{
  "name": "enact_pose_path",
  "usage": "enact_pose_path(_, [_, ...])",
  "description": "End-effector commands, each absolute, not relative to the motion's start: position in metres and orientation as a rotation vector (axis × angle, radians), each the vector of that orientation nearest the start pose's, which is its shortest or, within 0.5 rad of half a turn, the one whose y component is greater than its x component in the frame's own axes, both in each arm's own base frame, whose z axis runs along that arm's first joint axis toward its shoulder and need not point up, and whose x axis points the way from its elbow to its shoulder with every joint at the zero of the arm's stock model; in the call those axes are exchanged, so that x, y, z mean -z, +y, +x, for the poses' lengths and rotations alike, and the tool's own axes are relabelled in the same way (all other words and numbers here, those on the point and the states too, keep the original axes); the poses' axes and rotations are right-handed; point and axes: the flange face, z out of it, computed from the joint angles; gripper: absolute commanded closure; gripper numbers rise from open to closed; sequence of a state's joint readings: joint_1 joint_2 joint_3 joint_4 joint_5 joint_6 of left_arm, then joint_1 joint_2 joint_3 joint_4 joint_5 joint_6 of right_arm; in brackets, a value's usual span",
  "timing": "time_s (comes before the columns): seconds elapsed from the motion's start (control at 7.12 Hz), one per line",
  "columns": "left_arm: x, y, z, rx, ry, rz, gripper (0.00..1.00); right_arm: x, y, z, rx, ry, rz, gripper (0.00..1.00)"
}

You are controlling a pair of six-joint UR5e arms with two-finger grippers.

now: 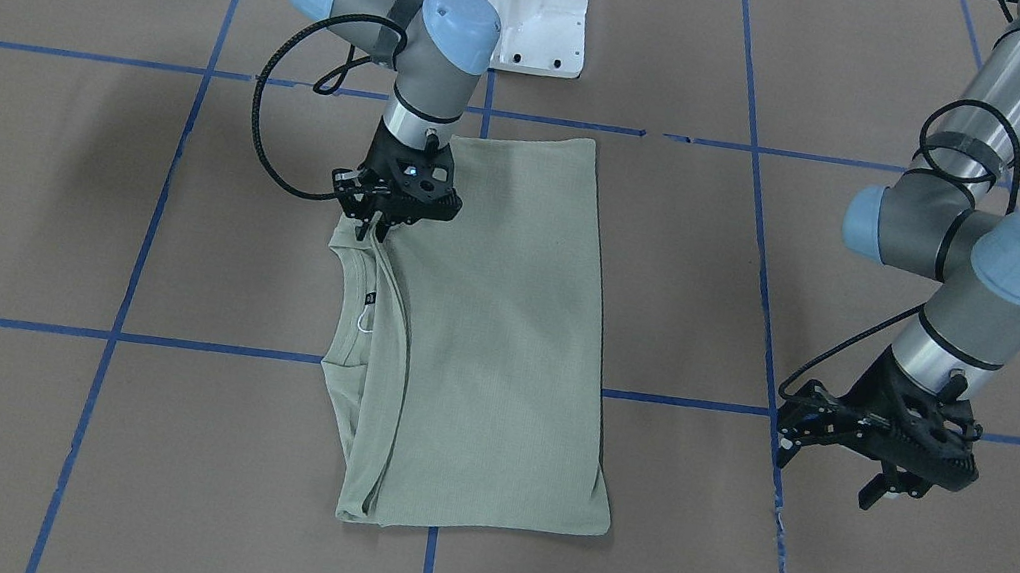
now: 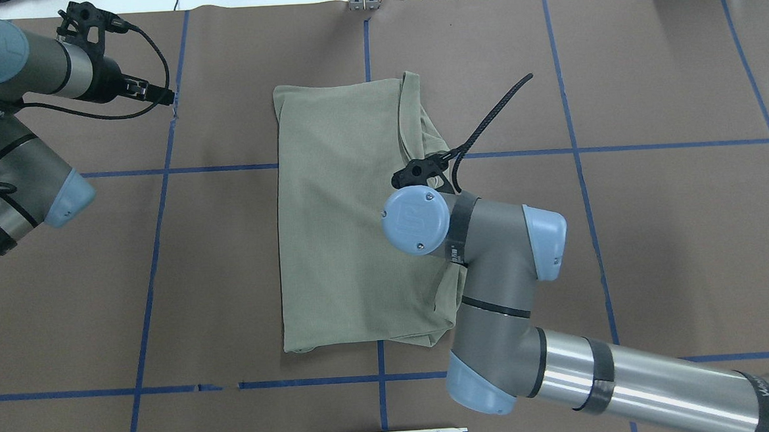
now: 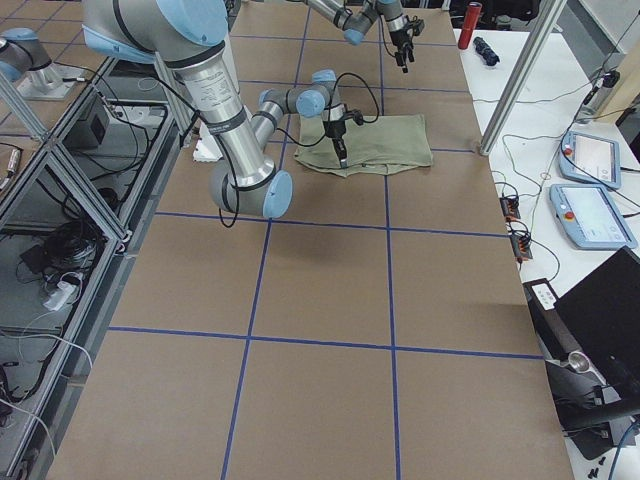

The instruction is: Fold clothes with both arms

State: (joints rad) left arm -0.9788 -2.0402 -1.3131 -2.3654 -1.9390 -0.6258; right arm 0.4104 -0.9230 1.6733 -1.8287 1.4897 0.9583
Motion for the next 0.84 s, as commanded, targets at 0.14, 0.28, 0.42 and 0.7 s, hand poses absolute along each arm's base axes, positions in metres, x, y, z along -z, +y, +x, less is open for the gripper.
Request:
enact_pose_path(0.14, [-0.425,-0.642,0.314,-0.154,0.844,0.622,0.0,-0.323,-0.383,-0.504,0.184,-0.365,0.314,0.32])
enact_pose_path(0.28, [-0.425,-0.642,0.314,-0.154,0.844,0.622,0.0,-0.313,-0.382,-0.504,0.176,-0.387,0.324,0.23])
enact_pose_path(0.42, [-0.426,-0.641,0.315,-0.154,0.844,0.619,0.0,-0.281,-0.382,-0.51,0.159,-0.447,0.344,0.19])
enact_pose_path(0.7, [-0.426,-0.641,0.315,-0.155,0.843,0.62,0.0,-0.21,-0.343,-0.548,-0.06,-0.625,0.272,0.13])
